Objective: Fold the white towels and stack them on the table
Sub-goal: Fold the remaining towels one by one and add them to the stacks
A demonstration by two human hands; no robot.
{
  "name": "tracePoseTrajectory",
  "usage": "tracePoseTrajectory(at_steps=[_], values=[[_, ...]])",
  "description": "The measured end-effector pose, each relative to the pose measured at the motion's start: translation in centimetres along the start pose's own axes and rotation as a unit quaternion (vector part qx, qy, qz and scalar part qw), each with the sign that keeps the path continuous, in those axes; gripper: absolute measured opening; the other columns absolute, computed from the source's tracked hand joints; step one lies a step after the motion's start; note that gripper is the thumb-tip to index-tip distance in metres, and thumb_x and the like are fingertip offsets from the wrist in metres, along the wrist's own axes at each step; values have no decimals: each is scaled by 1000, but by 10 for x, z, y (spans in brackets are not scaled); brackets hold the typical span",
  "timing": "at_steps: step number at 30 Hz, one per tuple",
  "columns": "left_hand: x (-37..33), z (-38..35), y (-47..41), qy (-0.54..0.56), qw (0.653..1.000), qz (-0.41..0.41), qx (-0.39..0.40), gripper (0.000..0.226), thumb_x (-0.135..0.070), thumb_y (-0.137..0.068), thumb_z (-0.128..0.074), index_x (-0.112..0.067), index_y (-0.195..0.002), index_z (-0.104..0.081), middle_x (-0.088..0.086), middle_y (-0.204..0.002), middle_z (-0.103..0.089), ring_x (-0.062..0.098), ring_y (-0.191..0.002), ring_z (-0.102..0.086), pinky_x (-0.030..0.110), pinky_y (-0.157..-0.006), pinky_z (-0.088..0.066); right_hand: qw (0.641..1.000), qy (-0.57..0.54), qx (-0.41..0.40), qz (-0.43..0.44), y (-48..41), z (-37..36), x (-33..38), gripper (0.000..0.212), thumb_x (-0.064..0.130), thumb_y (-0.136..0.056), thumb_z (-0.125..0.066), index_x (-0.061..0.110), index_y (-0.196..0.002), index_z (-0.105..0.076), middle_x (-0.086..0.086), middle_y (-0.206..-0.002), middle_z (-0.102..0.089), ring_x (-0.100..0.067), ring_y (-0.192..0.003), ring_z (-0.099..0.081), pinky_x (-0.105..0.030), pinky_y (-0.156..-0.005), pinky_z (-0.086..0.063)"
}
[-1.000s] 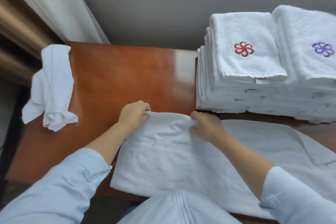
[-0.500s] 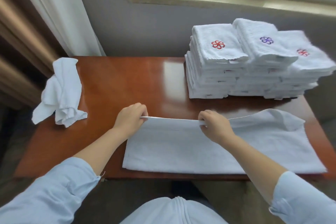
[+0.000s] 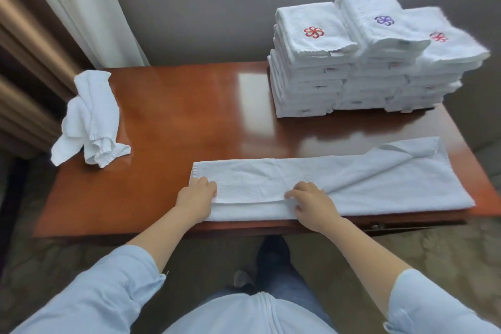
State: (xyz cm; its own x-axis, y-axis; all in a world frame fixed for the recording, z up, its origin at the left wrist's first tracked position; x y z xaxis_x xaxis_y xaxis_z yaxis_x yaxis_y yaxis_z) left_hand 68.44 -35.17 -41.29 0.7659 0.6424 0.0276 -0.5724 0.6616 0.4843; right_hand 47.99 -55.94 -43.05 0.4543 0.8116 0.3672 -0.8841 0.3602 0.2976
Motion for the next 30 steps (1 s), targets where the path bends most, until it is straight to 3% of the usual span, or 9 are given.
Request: tracePoseTrajectory(at_steps=[3,6,11,19,26,30], values=[[-11,9,-2,-25,999,23,16,32,-11,-91,-46,-21,-121,-51,1,-122,-48,22,-113,-48,33,-79,-45,1000,-13,10,16,10,8,-3,49,9,-89,-49,27,-135,-57,9,-133,-52,-17,-125,-43,-29,-95,-40],[-30,20,-8,29,999,11,-11,29,-16,-92,-46,-23,-119,-56,-2,-122,-53,19,-110,-52,31,-77,-41,999,-18,-37,15,23,24,-12,49,8,-89,-51,24,-134,-58,8,-135,-54,-16,-129,-43,-32,-111,-33],[-94,43,-24,141,986,-66,-53,26,-26,-91,-51,-28,-115,-61,-9,-124,-57,14,-112,-54,32,-83,-47,997,-21,-65,-42,40,57,-53,43,15,-92,-53,24,-134,-58,8,-135,-54,-14,-129,-44,-29,-99,-44],[-230,75,-70,178,974,-137,-30,33,-32,-93,-50,-28,-125,-58,-6,-127,-57,16,-114,-55,32,-88,-48,990,-11,-73,-121,43,109,-156,44,21,-93,-55,25,-137,-54,7,-138,-52,-15,-125,-48,-30,-93,-46],[-328,75,-114,200,977,-71,-4,44,-43,-94,-51,-25,-135,-50,-1,-130,-55,21,-113,-56,37,-90,-50,989,17,-62,-132,19,144,-259,49,21,-91,-56,20,-140,-48,1,-137,-50,-22,-125,-47,-36,-90,-49],[-351,70,-124,212,977,17,-7,47,-45,-92,-58,-26,-134,-49,-3,-129,-52,18,-117,-53,33,-87,-48,992,61,-24,-109,1,146,-297,39,21,-91,-52,19,-129,-53,3,-130,-53,-20,-118,-50,-34,-83,-47]])
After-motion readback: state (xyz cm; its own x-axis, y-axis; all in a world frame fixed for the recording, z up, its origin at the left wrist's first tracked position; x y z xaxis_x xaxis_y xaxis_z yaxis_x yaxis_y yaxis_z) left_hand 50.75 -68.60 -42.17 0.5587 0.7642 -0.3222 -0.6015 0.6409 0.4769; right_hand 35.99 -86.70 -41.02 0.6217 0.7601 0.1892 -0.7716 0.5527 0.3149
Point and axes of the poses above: each hand's wrist, its own y-axis away from the middle knuckle, its own z-axis out of the back of the hand, x = y × z, the point moved 3 cm from there along -y, towards the middle knuckle
